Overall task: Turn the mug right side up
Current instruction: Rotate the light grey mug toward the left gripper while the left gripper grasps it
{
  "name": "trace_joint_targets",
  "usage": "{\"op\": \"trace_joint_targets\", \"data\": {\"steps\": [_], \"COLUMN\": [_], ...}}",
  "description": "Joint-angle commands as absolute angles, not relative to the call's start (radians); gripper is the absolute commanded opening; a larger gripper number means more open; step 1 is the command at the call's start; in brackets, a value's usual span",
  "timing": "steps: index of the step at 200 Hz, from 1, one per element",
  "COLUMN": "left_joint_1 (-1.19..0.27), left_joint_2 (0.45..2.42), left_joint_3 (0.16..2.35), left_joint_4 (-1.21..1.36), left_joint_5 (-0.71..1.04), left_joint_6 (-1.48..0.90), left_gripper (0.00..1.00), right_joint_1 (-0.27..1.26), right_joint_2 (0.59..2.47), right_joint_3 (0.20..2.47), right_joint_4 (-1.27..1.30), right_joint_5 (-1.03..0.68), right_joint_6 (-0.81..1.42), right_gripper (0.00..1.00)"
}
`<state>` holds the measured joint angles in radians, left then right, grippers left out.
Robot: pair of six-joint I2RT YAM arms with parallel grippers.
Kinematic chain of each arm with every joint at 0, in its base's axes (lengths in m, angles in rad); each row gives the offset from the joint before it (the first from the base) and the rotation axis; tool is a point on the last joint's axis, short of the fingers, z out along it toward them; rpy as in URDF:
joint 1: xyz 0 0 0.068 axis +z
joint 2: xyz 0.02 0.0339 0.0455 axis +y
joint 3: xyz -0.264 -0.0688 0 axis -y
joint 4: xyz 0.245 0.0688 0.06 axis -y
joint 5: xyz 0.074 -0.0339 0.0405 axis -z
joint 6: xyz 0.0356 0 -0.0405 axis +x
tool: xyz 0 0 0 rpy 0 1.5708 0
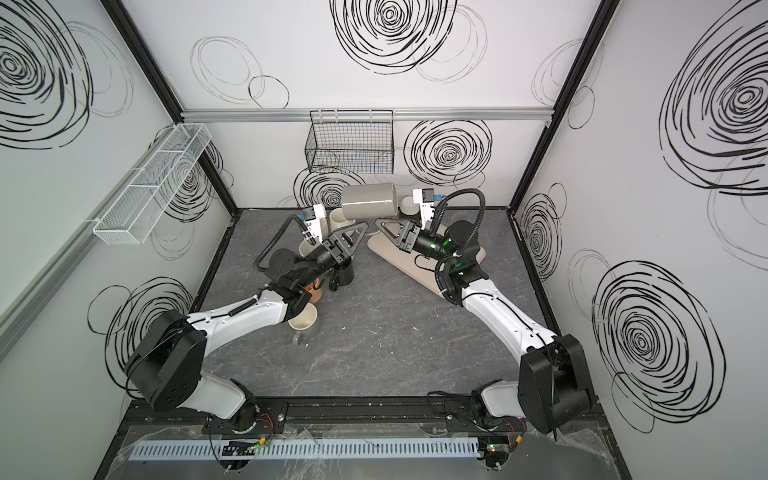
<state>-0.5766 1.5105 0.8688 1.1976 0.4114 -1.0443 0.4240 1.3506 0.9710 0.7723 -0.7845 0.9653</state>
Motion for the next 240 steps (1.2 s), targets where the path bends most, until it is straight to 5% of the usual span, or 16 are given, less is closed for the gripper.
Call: {"op": "trace_joint_targets", "data": {"steps": [1,69,98,160,240], "left_joint_1": [-0.583,-0.591,-0.595,-0.598,-0.604], "left_joint_2": [1.496,1.476,1.476,1.461,1.361], "left_joint_3": [0.922,0.941,0.940,0.933,0.949], "left_joint_4": [1.303,1.217,1.194,1.130,0.808], "left_joint_5": [0.452,0.455,0.448,0.424,0.357], "left_joint_6": [-1.039,-0.986,-0.978,-0.951,-0.751], "left_gripper": [0.36,0.00,0.00,0.00,0.00], "right_joint_1": [0.431,0.436,0.438,0.439,0.437], "right_joint_2": [1.347,1.330,1.317,1.262,1.174], "right_joint_3": [1.022,1.026,1.021,1.008,0.979], "right_joint_4": [0.852,0.744,0.697,0.547,0.422], "right_joint_5": [-0.786,-0.761,-0.743,-0.666,-0.534], "right_joint_6": [0.955,0.892,0.861,0.757,0.627], "right_gripper": [0.00,0.01,0.06,0.35,0.52]}}
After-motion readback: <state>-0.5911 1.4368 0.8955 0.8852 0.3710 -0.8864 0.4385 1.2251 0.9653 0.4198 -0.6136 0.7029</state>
